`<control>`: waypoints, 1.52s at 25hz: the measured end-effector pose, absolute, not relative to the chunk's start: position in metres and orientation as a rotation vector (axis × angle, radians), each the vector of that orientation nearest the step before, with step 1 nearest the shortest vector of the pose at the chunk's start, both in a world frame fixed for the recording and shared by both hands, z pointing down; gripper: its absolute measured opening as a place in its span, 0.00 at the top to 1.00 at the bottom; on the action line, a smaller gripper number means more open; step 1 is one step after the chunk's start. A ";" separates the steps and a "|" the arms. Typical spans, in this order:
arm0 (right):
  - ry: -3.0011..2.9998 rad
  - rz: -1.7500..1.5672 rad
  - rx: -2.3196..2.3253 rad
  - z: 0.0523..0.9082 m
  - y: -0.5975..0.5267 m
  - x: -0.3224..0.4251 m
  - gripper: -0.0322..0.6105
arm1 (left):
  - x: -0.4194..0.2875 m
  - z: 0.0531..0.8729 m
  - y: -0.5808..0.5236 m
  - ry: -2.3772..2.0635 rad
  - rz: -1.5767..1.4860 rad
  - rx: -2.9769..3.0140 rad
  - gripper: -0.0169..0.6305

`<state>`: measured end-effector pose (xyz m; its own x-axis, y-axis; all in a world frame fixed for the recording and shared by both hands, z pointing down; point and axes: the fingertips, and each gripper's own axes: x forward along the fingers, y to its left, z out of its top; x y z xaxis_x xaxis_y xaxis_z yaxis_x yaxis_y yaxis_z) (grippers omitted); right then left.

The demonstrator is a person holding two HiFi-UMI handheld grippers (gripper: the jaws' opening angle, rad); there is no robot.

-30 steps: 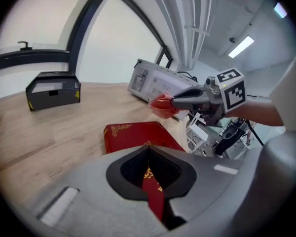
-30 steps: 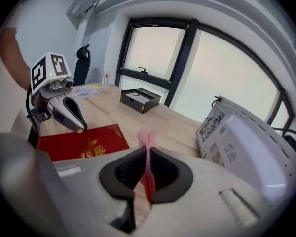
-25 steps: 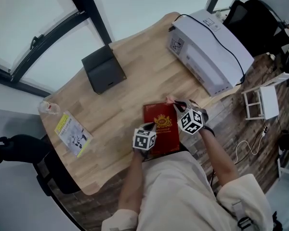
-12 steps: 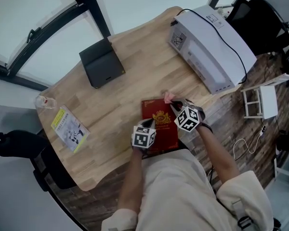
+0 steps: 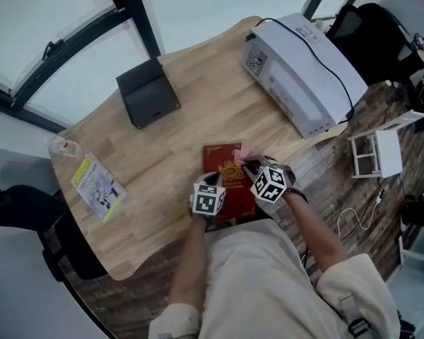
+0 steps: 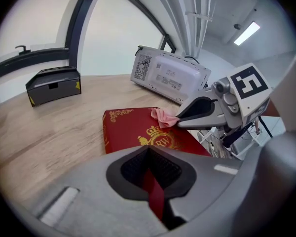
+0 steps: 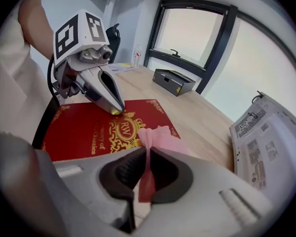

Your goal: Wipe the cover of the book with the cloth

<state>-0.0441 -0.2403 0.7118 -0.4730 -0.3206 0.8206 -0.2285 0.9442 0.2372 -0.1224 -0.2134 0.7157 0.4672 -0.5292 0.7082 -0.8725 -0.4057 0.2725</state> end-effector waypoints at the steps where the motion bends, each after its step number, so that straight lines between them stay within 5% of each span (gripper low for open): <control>1: -2.085 -0.111 0.384 0.712 -0.236 -0.044 0.92 | -0.122 0.716 -0.213 -1.166 0.706 2.088 0.96; 38: -2.071 0.111 -0.167 0.705 -0.043 -0.033 0.92 | -0.123 0.712 -0.221 -1.269 0.646 2.120 0.96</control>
<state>-0.0334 -0.0428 0.7051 -0.4789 0.1651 0.8622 0.0721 0.9862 -0.1488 -0.1227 -0.2207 0.7118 0.4304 -0.6154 0.6603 -0.8960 -0.3796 0.2302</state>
